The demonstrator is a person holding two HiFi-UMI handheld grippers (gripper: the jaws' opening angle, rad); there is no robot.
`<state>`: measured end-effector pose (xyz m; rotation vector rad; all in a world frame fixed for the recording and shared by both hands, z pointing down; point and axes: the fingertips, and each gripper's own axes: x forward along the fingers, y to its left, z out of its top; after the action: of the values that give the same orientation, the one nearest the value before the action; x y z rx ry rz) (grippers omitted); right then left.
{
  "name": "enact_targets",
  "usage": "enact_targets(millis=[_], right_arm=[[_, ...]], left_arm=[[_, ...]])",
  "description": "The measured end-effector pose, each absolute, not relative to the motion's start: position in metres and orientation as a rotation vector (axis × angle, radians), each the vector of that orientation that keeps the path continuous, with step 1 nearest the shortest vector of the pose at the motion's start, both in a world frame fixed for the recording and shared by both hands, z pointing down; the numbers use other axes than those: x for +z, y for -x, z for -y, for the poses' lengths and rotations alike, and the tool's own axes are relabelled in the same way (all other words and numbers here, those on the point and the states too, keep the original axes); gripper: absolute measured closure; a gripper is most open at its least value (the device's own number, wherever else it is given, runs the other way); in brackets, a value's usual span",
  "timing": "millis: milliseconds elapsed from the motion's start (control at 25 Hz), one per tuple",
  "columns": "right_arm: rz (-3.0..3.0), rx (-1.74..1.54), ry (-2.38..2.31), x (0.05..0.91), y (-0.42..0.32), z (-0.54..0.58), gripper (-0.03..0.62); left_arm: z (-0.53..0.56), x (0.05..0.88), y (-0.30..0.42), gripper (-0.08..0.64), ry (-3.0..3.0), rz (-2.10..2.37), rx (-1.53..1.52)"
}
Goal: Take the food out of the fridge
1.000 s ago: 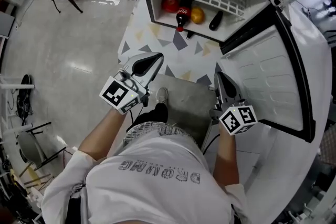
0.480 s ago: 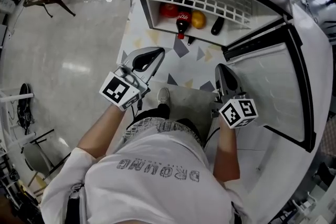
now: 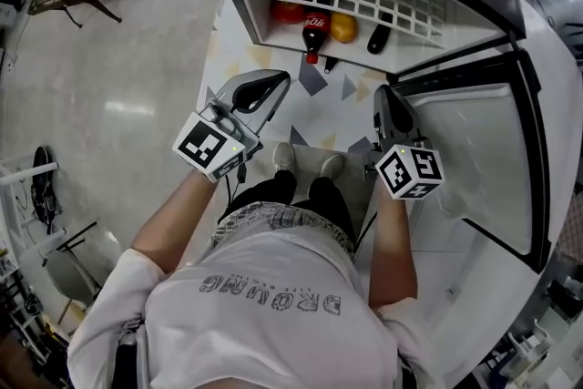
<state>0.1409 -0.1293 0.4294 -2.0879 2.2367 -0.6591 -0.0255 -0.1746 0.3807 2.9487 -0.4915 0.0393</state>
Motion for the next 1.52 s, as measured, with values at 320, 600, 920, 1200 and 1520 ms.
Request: enact_targets(millis=[320, 600, 920, 1200, 1520], right_arm=[[-2.155, -0.673, 2.211, 0.469, -0.159, 0.173, 0.597], [-2.041, -0.703, 2.335, 0.508, -0.184, 0.204, 0.570], [-1.940, -0.727, 2.442, 0.537, -0.197, 0.232, 0.503], [-1.879, -0.724, 2.519, 0.552, -0.207, 0.242, 0.422], [-1.814, -0.760, 2.617, 0.579, -0.221, 0.250, 0.364]], left_arm=[[0.187, 0.406, 0.006, 0.554, -2.929, 0.505, 0.101], [0.192, 0.430, -0.009, 0.554, -2.883, 0.510, 0.132], [0.200, 0.445, -0.014, 0.552, -2.887, 0.504, 0.158], [0.210, 0.458, -0.017, 0.554, -2.889, 0.505, 0.168], [0.217, 0.463, -0.019, 0.554, -2.857, 0.507, 0.125]])
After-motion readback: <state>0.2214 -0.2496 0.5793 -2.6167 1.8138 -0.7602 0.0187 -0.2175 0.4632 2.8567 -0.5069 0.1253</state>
